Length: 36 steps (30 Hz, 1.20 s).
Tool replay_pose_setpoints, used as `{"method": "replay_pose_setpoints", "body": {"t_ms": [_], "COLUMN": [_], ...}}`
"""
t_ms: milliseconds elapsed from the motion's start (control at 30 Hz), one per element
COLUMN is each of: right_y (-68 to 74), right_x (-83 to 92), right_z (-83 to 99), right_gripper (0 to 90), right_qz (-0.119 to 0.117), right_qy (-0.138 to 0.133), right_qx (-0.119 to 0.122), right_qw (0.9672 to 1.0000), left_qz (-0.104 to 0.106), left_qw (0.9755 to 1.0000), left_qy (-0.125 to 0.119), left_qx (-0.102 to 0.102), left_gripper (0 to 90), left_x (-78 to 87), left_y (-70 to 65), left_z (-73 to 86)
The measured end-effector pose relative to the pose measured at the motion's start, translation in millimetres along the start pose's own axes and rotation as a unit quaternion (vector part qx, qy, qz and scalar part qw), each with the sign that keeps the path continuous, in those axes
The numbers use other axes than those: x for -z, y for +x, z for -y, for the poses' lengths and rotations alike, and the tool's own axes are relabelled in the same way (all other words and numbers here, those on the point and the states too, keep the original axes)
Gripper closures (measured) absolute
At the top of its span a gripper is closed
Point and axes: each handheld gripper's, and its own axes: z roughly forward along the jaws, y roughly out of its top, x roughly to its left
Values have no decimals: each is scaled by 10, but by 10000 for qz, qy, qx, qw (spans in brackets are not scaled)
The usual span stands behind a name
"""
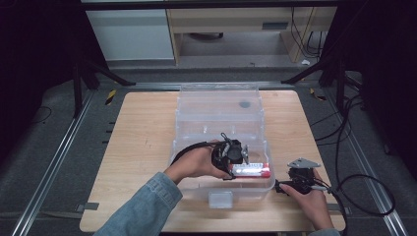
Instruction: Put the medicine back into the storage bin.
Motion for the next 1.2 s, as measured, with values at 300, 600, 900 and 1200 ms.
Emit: {"method": "replay_pose_setpoints", "body": {"t_ms": [300,600,900,1200], "right_y": [1,1,0,0], "right_x": [1,1,0,0], "right_z": [0,0,0,0], "right_gripper": [15,15,15,15], "right_qz": [-3,-4,5,1], "right_qy": [1,1,1,0], "right_qx": [-4,-4,2,-1], "right_qw": [10000,10000,10000,10000], "left_qz": [47,121,182,226], "left_qw": [10000,9998,9997,9996], "left_qy": [-30,-39,-37,1], "left_qx": [83,125,179,192], "left_gripper": [513,513,513,512], "left_x": [-72,-144,-221,-295], "left_y": [19,33,36,30], "left_z": [7,12,32,47]}}
